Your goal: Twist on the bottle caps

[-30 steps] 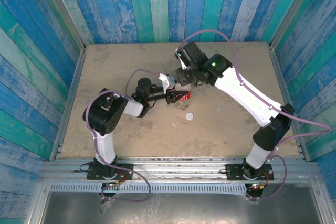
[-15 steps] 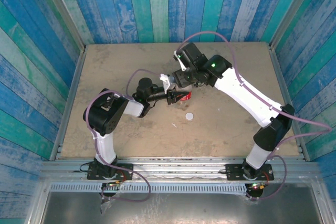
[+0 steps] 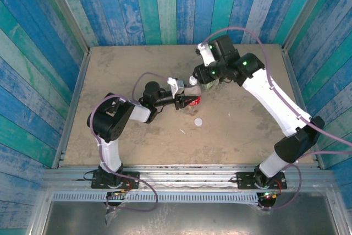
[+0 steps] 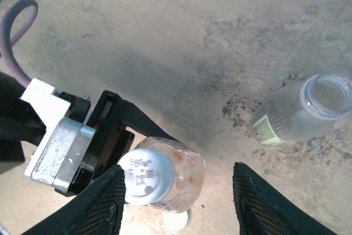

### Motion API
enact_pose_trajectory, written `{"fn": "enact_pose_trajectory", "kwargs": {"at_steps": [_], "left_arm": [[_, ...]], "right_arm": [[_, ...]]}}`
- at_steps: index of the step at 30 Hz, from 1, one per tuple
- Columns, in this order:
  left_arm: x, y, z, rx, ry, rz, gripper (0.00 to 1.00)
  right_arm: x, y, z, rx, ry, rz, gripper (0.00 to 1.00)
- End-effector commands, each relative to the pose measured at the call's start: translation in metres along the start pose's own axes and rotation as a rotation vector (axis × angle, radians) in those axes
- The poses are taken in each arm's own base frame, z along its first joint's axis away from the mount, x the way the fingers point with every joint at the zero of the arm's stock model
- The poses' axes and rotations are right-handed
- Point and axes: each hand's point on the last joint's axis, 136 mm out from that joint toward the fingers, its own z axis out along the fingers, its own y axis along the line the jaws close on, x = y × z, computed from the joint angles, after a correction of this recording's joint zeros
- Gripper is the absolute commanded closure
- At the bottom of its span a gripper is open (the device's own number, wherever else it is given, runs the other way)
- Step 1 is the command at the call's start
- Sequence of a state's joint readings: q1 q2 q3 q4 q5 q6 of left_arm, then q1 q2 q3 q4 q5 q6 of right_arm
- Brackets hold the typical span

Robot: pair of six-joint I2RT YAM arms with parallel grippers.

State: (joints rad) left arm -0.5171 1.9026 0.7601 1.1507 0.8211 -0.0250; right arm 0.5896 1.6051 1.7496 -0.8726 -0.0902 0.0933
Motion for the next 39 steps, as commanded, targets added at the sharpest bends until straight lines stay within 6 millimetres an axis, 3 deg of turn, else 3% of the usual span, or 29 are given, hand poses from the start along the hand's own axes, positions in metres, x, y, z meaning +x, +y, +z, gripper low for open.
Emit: {"fn": "enact_pose_trajectory", "kwargs": {"at_steps": [1, 20, 29, 39], "left_arm": [[0.075, -0.012, -0.006, 0.010, 0.203, -0.208, 0.55], [0.078, -0.012, -0.007, 0.006, 0.206, -0.214, 0.55], [0.077, -0.009, -0.006, -0.007, 0.200, -0.226, 0.56], [0.076, -0.007, -0.004, -0.012, 0.197, -0.232, 0.57]], "right_arm": [[-0.003, 0.004, -0.004, -0.111, -0.006, 0.013, 0.53], [0.020, 0.020, 0.033, -0.260, 0.114, 0.037, 0.76], [0.047, 0.023, 0.027, -0.278, 0.157, 0.083, 0.79], [0.058, 0.026, 0.020, -0.292, 0.165, 0.127, 0.83]]}}
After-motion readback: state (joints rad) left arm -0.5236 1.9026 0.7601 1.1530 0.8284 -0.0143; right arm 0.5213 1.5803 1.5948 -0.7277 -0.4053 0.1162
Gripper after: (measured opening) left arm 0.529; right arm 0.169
